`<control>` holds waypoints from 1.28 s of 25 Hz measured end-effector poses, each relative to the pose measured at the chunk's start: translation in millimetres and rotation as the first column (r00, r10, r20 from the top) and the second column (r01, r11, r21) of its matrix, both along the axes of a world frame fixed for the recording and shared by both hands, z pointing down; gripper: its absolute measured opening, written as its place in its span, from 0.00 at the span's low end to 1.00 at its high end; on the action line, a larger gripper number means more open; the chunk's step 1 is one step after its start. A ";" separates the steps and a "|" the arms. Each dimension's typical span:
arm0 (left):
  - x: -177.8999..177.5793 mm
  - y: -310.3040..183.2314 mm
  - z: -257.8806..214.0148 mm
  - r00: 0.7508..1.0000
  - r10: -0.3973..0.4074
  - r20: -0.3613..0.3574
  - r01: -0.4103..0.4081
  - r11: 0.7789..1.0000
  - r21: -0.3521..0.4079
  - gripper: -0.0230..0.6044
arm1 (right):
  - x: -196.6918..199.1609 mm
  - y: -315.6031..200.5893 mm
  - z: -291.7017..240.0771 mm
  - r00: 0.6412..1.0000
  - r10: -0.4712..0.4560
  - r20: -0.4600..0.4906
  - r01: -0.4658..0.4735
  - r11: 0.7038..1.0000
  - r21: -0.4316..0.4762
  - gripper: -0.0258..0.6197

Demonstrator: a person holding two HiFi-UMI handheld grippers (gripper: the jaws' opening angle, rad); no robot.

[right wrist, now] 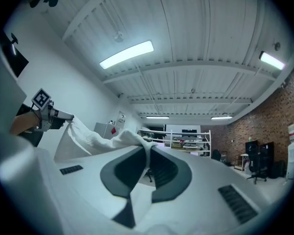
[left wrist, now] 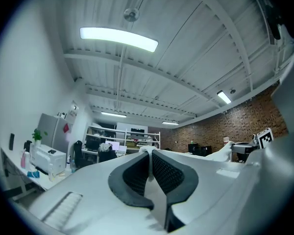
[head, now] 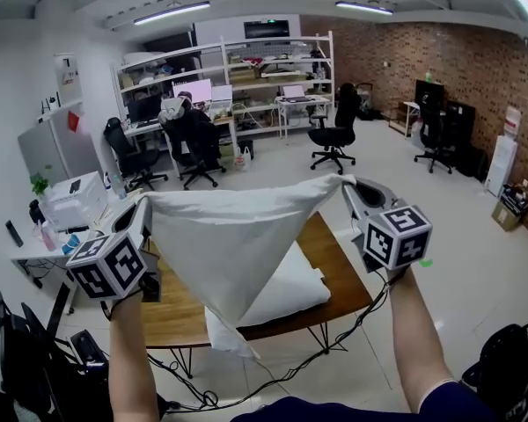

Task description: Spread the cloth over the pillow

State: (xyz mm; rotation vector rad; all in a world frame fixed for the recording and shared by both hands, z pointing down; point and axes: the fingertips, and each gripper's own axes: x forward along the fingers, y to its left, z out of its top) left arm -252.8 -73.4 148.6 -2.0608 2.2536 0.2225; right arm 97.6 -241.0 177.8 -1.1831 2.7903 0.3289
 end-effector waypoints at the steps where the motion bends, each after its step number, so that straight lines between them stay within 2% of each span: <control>1: 5.8 3.7 -7.0 1.000 0.000 0.004 0.000 1.000 0.012 0.04 | 5.6 1.9 -6.8 1.000 0.001 -0.003 0.000 1.000 0.012 0.09; 15: 38.4 28.8 -91.8 0.997 -0.048 0.053 0.042 0.993 0.110 0.04 | 35.8 10.1 -94.6 1.000 -0.005 0.001 0.005 0.996 0.090 0.09; 20: 42.8 38.5 -126.2 0.996 -0.043 0.074 0.032 0.988 0.148 0.04 | 41.1 19.0 -125.0 1.000 0.004 0.020 -0.006 0.993 0.116 0.09; 32: 47.9 55.1 -167.0 0.993 -0.028 0.113 0.009 0.986 0.169 0.04 | 54.4 44.0 -191.5 0.998 0.041 0.049 -0.049 0.979 0.197 0.09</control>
